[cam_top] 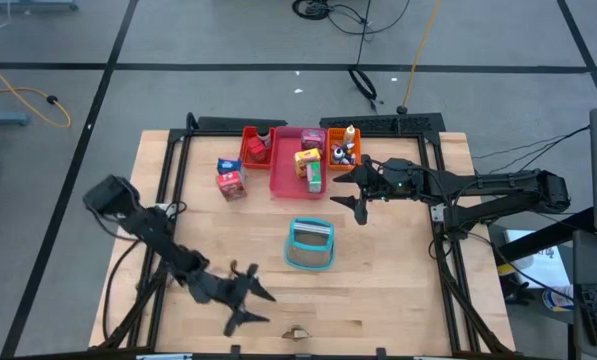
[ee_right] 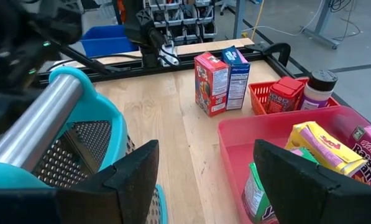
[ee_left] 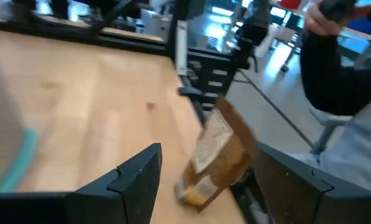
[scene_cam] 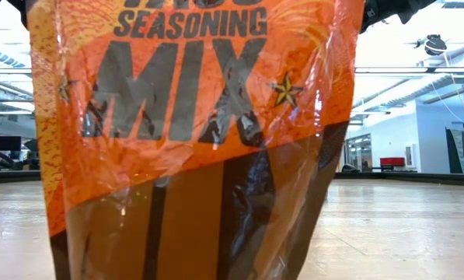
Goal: Pick & Place Kitchen Items
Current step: Put the orange seasoning bag into the red bin
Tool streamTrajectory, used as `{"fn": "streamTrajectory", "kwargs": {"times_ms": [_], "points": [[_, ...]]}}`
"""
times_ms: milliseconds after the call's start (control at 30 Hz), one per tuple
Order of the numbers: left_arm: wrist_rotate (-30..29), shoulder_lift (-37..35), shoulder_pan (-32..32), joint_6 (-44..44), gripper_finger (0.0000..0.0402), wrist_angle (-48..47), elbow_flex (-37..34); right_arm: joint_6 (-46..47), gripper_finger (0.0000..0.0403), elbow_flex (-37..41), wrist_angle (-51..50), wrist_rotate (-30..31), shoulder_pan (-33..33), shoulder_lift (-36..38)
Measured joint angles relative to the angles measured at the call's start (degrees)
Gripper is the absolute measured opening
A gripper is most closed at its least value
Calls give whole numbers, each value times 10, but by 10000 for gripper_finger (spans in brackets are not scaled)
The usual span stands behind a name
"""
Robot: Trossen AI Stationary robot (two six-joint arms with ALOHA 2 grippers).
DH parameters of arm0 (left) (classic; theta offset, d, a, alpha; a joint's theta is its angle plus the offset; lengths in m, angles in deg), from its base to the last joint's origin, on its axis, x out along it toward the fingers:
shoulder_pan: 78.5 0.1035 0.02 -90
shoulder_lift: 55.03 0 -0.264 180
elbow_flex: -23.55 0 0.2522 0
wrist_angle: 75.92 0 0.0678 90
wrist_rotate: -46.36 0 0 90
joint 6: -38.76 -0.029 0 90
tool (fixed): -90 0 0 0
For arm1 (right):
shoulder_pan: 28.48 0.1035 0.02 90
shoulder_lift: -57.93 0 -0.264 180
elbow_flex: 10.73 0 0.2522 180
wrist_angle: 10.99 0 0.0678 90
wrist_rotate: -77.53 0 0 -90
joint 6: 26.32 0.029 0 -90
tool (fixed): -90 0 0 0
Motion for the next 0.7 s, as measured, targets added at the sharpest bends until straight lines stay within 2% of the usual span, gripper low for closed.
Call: {"fn": "streamTrajectory", "kwargs": {"times_ms": [100, 467, 700], "points": [[16, 40, -5, -1, 248, -16, 43, 0, 254, 0, 0, 0, 0, 0], [17, 135, -26, 5, 248, -78, 149, 0, 254, 0, -5, 0, 0, 0], [-3, 152, -1, 1, 248, -121, 171, 1, 254, 0, -5, 0, 0, 0]]}}
